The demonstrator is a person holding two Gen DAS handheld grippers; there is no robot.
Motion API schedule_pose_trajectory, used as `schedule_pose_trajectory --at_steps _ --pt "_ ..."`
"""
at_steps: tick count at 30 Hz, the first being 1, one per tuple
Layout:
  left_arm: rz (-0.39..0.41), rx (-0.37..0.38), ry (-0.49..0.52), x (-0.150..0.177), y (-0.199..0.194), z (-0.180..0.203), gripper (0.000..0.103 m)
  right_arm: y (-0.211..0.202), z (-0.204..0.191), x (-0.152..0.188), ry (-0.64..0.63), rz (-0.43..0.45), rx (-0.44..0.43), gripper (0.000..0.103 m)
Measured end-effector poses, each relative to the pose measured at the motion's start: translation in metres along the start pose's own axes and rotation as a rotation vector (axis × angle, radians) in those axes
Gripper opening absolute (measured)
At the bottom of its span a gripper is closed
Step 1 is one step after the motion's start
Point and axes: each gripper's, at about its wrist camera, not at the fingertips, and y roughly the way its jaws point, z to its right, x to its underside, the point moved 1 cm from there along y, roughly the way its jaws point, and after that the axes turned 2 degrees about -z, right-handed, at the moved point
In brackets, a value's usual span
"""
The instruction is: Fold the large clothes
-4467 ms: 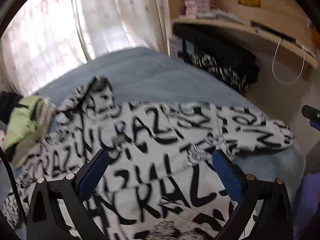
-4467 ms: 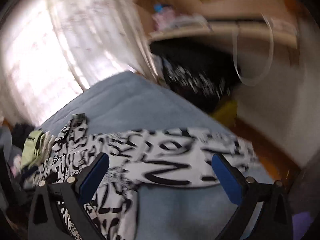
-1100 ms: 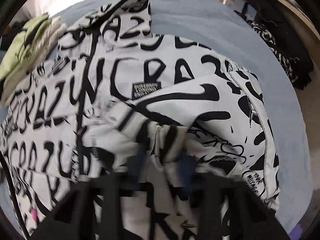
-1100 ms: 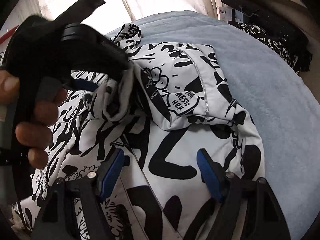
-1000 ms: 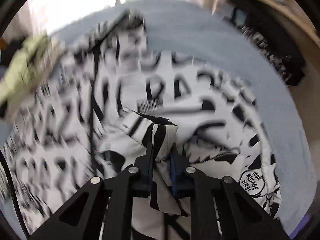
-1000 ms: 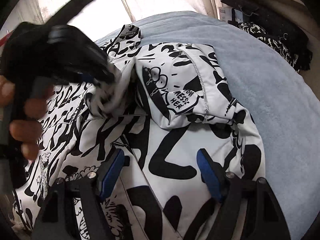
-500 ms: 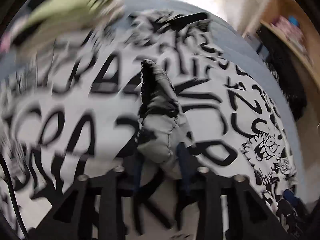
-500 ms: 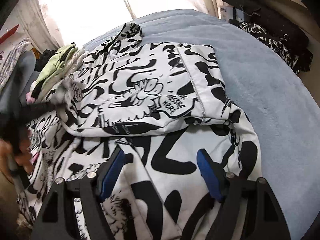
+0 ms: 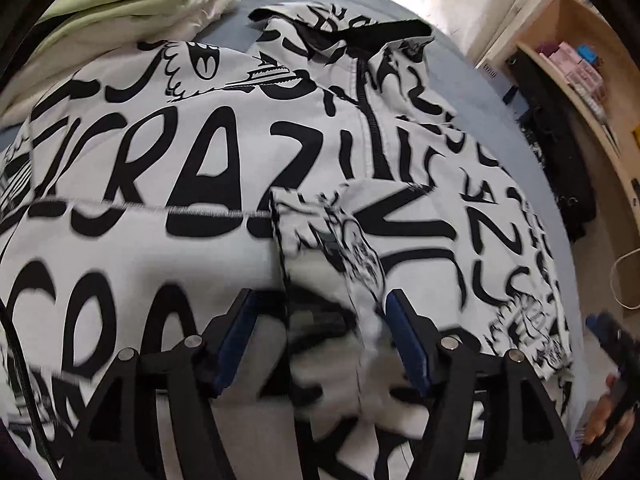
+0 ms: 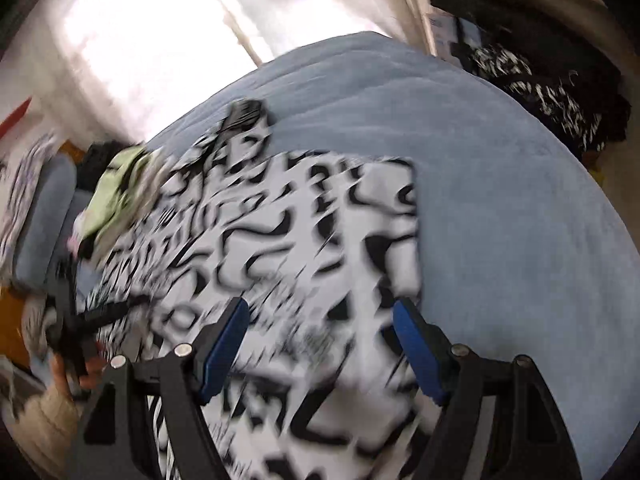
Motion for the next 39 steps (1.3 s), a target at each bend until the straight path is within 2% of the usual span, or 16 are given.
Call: schedule_pose_trajectory --at_steps 4,9,13,15,16,18,19,21,24,27,28,29,30,32,36,39 --pt "-0.004 -0.012 0.004 -0.017 0.010 0.003 0.065 0.036 0.033 -0.037 0.092 -0.041 0.013 0.075" --pt "0.015 -0.083 0.077 -0.032 0.018 0.016 0.028 0.089 0.065 -0.068 0.192 -0.097 0.059 0.075" --pt "0.059 -0.104 0.125 -0.042 0.013 0.026 0.016 0.119 0.077 -0.079 0.256 -0.105 0.024 0.075" --pt "0.103 -0.116 0.142 -0.047 0.006 0.031 0.012 0.120 0.073 -0.084 0.228 -0.073 0.007 0.034" --pt "0.135 -0.119 0.147 -0.050 0.001 0.033 0.012 0.121 0.068 -0.089 0.193 -0.075 -0.007 0.005" --pt "0.190 -0.120 0.159 -0.054 -0.005 0.036 0.011 0.111 0.061 -0.093 0.159 -0.040 0.015 0.003" --pt "0.212 -0.129 0.167 -0.055 -0.004 0.036 0.011 0.099 0.056 -0.095 0.122 0.031 0.021 0.002" --pt "0.220 -0.164 0.196 -0.055 0.007 0.038 0.013 0.092 0.053 -0.093 0.096 0.092 0.050 0.002" --pt "0.162 -0.232 0.204 -0.052 0.031 0.035 0.022 0.115 0.057 -0.088 0.082 0.007 0.143 0.008" --pt "0.132 -0.197 0.165 -0.049 0.027 0.027 0.032 0.112 0.061 -0.087 0.136 -0.055 0.115 0.018" --pt "0.111 -0.160 0.149 -0.048 0.022 0.023 0.036 0.106 0.063 -0.086 0.148 -0.062 0.092 0.031" --pt "0.093 -0.130 0.136 -0.046 0.017 0.019 0.046 0.096 0.062 -0.082 0.158 -0.072 0.055 0.045" --pt "0.085 -0.115 0.127 -0.043 0.012 0.016 0.055 0.083 0.060 -0.076 0.155 -0.073 0.021 0.051" --pt "0.090 -0.103 0.114 -0.034 -0.001 0.008 0.057 0.062 0.053 -0.062 0.118 -0.071 -0.003 0.063" --pt "0.057 -0.053 0.087 -0.013 -0.011 -0.005 0.057 0.033 0.040 -0.019 0.026 -0.109 0.012 0.064" --pt "0.044 -0.059 0.084 0.000 -0.006 -0.007 0.057 0.028 0.039 0.014 -0.016 -0.151 0.042 0.064"
